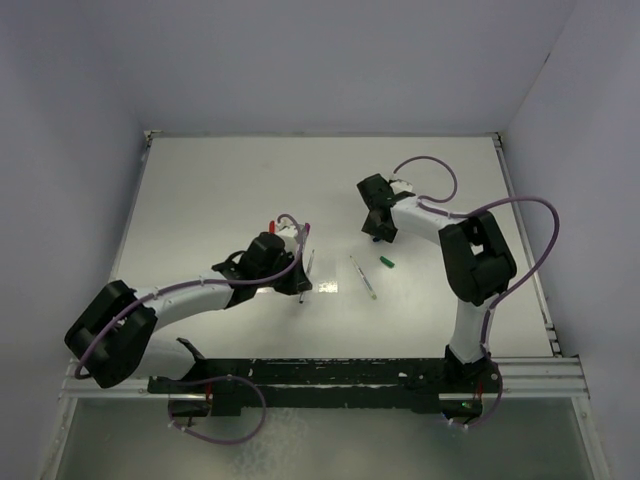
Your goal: Insert the pens into the pen caps
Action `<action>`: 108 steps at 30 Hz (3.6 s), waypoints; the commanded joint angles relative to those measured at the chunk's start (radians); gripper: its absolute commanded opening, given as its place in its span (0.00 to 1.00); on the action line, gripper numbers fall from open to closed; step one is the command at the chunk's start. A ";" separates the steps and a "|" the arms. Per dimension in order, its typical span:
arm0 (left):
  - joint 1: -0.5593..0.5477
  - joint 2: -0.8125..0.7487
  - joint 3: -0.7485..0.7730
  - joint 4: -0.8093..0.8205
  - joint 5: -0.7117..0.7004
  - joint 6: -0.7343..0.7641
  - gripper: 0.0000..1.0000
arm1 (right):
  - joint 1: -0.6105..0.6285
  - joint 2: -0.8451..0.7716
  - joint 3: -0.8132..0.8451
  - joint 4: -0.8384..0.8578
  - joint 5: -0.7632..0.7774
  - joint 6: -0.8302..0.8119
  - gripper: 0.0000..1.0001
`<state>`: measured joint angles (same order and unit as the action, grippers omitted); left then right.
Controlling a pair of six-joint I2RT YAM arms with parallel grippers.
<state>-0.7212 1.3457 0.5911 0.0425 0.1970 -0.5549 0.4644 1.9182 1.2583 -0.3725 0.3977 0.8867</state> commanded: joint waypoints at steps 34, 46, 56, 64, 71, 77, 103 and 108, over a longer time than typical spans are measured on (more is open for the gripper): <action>-0.081 -0.079 0.033 0.073 0.009 -0.064 0.00 | 0.011 -0.505 -0.310 0.435 -0.317 -0.252 0.00; -0.242 -0.196 0.091 0.141 -0.053 -0.097 0.00 | 0.106 -0.950 -0.606 0.805 -0.502 -0.228 0.00; -0.274 -0.207 0.081 0.222 -0.057 -0.150 0.00 | 0.168 -1.062 -0.745 0.998 -0.541 -0.139 0.00; -0.285 -0.216 0.087 0.234 -0.072 -0.151 0.00 | 0.209 -1.056 -0.758 1.041 -0.516 -0.129 0.00; -0.288 -0.231 0.077 0.231 -0.088 -0.149 0.00 | 0.218 -1.048 -0.758 1.049 -0.506 -0.131 0.00; -0.289 -0.252 0.067 0.222 -0.094 -0.149 0.00 | 0.219 -1.064 -0.756 1.034 -0.482 -0.149 0.00; -0.292 -0.248 0.055 0.242 -0.144 -0.149 0.00 | 0.260 -1.051 -0.755 1.022 -0.482 -0.134 0.00; -0.293 -0.286 0.046 0.238 -0.188 -0.148 0.00 | 0.276 -1.052 -0.760 0.998 -0.489 -0.134 0.00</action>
<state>-1.0107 1.1053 0.6395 0.2214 0.0654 -0.6968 0.7212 0.8703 0.4973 0.6113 -0.0795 0.7513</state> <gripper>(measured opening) 0.055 0.029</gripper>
